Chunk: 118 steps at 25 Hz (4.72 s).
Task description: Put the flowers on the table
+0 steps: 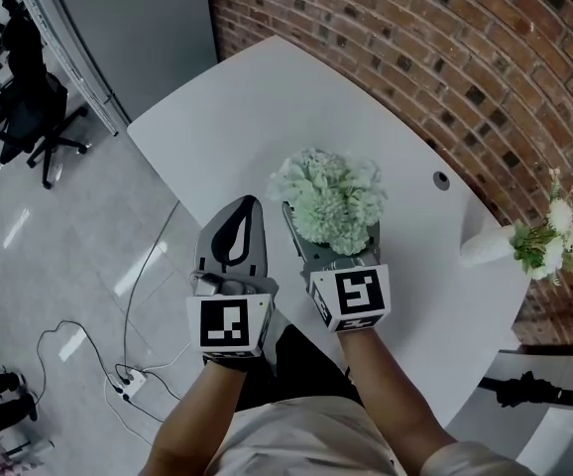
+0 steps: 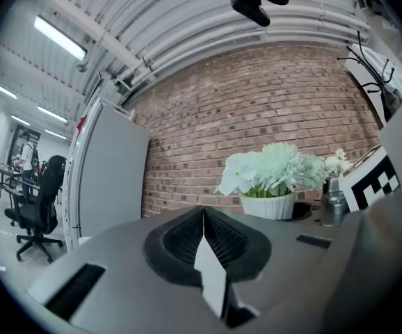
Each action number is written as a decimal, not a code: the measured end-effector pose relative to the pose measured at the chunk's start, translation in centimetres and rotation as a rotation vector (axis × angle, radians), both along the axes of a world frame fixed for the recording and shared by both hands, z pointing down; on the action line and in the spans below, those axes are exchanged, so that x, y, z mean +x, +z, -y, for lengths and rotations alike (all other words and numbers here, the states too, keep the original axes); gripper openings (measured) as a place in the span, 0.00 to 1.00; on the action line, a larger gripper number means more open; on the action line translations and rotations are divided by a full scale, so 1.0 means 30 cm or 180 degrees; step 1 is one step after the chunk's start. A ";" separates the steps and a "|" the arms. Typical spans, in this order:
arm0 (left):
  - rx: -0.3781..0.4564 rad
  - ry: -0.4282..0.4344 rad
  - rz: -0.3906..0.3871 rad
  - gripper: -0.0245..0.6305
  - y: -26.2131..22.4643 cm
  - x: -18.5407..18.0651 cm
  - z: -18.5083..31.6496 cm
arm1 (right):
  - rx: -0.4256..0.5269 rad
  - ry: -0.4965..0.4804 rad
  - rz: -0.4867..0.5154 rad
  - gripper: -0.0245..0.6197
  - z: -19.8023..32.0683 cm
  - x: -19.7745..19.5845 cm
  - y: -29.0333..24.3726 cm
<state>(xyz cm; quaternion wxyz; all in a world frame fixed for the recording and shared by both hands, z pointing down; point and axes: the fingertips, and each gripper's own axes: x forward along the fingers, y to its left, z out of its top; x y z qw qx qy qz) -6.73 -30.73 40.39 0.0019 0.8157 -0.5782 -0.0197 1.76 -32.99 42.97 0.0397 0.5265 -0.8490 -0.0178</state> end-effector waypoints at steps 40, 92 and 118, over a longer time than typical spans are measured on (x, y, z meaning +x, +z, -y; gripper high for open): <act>-0.0070 0.0065 0.0016 0.05 0.097 -0.015 0.106 | 0.0319 -0.0125 0.0049 0.59 0.066 -0.033 0.014; -0.0306 0.0391 -0.0147 0.05 -0.169 -0.022 -0.149 | -0.0227 0.0371 0.0074 0.33 -0.301 0.017 -0.198; -0.0110 0.0603 -0.0194 0.05 -0.292 0.115 -0.339 | 0.0026 0.0354 0.0030 0.07 -0.469 0.044 -0.410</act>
